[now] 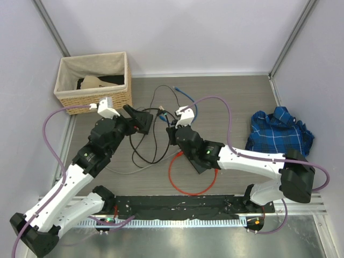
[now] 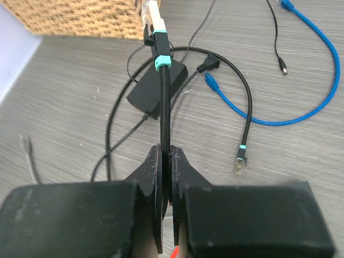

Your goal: Insert the plug into the switch port

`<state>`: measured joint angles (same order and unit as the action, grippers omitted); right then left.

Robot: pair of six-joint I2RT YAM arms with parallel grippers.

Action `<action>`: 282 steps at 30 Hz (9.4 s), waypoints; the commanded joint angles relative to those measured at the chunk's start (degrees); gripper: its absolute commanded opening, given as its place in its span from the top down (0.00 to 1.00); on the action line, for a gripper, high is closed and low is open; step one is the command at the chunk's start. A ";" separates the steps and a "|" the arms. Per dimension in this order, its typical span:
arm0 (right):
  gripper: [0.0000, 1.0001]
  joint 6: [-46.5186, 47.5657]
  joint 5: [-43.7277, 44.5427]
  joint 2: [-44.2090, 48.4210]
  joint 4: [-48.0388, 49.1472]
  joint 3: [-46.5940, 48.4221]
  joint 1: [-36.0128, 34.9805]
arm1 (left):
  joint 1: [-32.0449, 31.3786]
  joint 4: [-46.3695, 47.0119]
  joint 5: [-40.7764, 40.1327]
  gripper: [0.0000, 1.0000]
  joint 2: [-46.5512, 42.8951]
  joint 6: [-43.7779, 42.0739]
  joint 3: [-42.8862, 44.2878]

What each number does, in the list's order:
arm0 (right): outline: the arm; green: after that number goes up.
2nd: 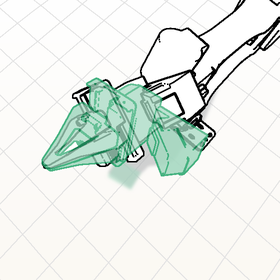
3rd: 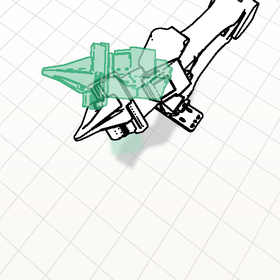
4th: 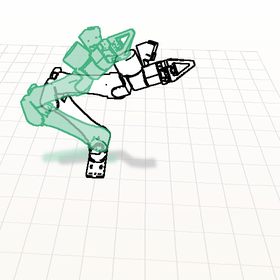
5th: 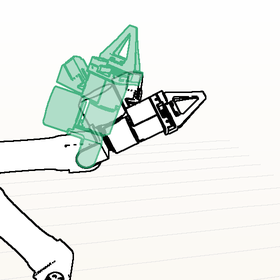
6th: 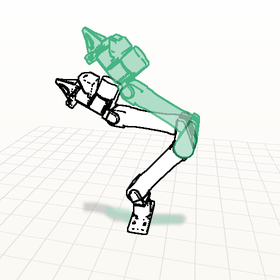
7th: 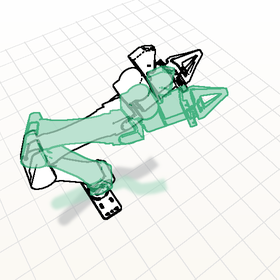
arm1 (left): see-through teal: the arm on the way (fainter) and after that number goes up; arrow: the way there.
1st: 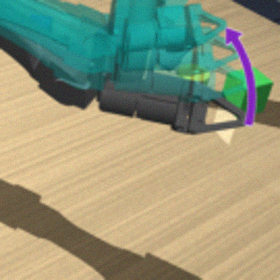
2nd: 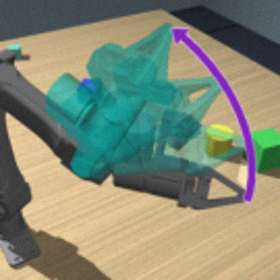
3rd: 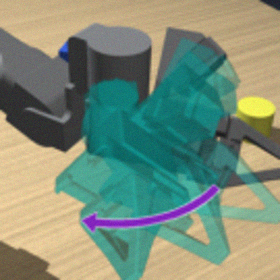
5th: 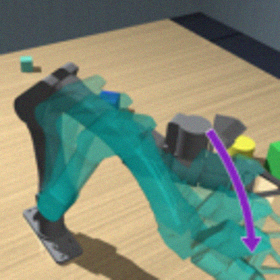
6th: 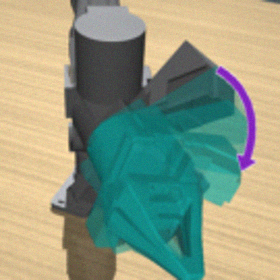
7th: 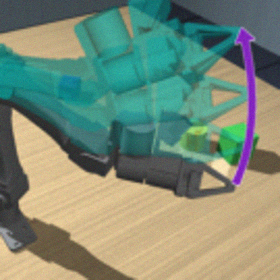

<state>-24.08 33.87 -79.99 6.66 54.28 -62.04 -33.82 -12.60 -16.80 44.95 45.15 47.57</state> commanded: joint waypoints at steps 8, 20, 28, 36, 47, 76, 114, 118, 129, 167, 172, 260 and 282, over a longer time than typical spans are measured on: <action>0.99 -6.86 10.87 4.49 8.46 -1.90 -5.63 | -11.96 15.67 -3.66 0.21 7.61 2.06 -1.25; 0.99 -7.39 12.54 4.66 8.90 -2.51 -6.95 | -18.38 21.21 -15.81 0.46 12.70 -1.55 -2.48; 0.99 -7.13 12.63 4.31 9.25 -2.34 -7.30 | -19.26 22.80 -17.57 0.60 16.75 -2.43 -1.61; 0.91 -6.77 12.01 5.01 9.17 -3.30 -7.30 | -19.44 22.45 -17.13 1.00 16.49 -7.25 -1.69; 0.40 -5.89 0.88 13.62 -0.92 -6.29 -1.25 | -16.98 5.33 2.35 1.00 10.60 -25.27 -4.24; 0.21 -2.20 -40.63 -1.31 -13.34 -10.87 39.71 | -34.55 -10.60 -0.33 1.00 45.47 -32.58 8.32; 0.22 0.34 -49.25 -11.07 -7.01 -11.04 40.69 | -33.15 -4.63 -2.80 1.00 52.17 -37.50 11.76; 0.22 0.34 -49.34 -11.33 -7.01 -11.13 40.77 | -32.89 -3.40 -2.02 1.00 51.56 -37.85 11.32; 0.23 0.52 -50.74 -11.69 -10.33 -10.17 40.77 | -32.80 -1.38 -0.96 1.00 53.14 -40.05 11.23; 0.27 5.19 -64.19 -17.31 -16.59 -8.75 37.35 | -28.93 4.08 2.38 1.00 52.78 -40.24 10.60; 0.27 -0.61 -61.82 -16.43 -14.31 -11.74 35.41 | -29.37 4.25 0.98 1.00 52.52 -34.52 13.16; 0.36 28.11 -48.44 -22.92 -23.95 19.18 35.41 | 2.25 -12.45 -12.28 0.00 4.89 -28.79 0.96; 0.56 38.67 -34.93 -41.92 -34.51 33.88 27.06 | 4.47 -9.99 -19.94 0.00 4.62 -32.31 -4.15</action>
<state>13.15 -6.59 -122.39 -24.32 89.82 -34.24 -29.58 -24.62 -34.96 50.37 13.93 43.46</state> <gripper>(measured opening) 0.492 0.996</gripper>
